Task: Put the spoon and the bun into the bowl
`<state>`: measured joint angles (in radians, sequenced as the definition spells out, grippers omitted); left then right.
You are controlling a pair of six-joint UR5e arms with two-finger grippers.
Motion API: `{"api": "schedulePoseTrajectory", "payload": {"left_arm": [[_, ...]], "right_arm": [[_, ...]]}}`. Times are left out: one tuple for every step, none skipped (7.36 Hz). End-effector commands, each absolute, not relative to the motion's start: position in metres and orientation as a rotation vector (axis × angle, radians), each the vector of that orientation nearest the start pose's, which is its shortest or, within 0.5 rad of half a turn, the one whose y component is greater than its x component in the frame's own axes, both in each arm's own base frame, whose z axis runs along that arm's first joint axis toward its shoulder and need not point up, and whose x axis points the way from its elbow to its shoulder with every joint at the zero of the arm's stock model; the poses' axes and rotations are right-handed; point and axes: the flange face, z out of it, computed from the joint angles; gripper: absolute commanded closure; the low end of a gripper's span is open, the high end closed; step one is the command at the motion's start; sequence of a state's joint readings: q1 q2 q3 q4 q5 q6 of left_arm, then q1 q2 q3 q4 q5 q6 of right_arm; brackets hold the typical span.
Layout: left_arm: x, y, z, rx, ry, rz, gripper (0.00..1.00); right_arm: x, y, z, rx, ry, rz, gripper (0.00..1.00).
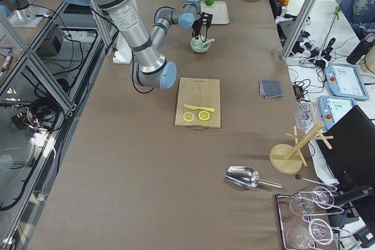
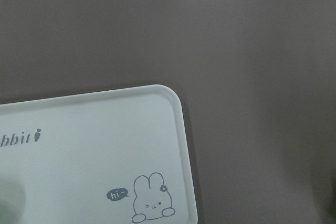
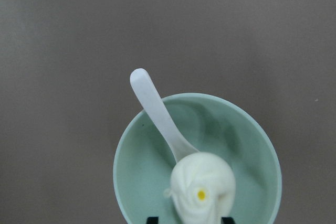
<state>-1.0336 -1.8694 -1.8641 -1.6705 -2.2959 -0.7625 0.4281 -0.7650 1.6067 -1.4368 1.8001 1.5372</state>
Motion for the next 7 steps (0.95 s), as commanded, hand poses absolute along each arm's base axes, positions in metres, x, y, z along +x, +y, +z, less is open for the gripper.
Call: {"api": "schedulePoseTrajectory", "payload": {"left_arm": [[0.234, -0.531, 0.346, 0.104, 0.948, 0.035, 0.01], [0.226, -0.535, 0.348, 0.103, 0.941, 0.018, 0.01], [0.210, -0.541, 0.353, 0.112, 0.917, 0.028, 0.01], [0.169, -0.545, 0.376, 0.153, 0.873, 0.083, 0.01], [0.134, -0.541, 0.408, 0.187, 0.833, 0.144, 0.01], [0.100, -0.533, 0.439, 0.214, 0.799, 0.200, 0.01], [0.069, -0.532, 0.458, 0.243, 0.772, 0.243, 0.01]], "right_arm": [[-0.583, -0.400, 0.147, 0.027, -0.992, 0.258, 0.00], [-0.520, -0.412, 0.169, -0.011, -0.990, 0.277, 0.00], [-0.434, -0.436, 0.218, -0.013, -0.962, 0.219, 0.00], [-0.363, -0.448, 0.278, 0.025, -0.909, 0.116, 0.00], [-0.302, -0.473, 0.332, 0.069, -0.849, 0.031, 0.00], [-0.234, -0.495, 0.384, 0.105, -0.805, -0.048, 0.00], [-0.170, -0.512, 0.429, 0.121, -0.791, -0.105, 0.00]]}}
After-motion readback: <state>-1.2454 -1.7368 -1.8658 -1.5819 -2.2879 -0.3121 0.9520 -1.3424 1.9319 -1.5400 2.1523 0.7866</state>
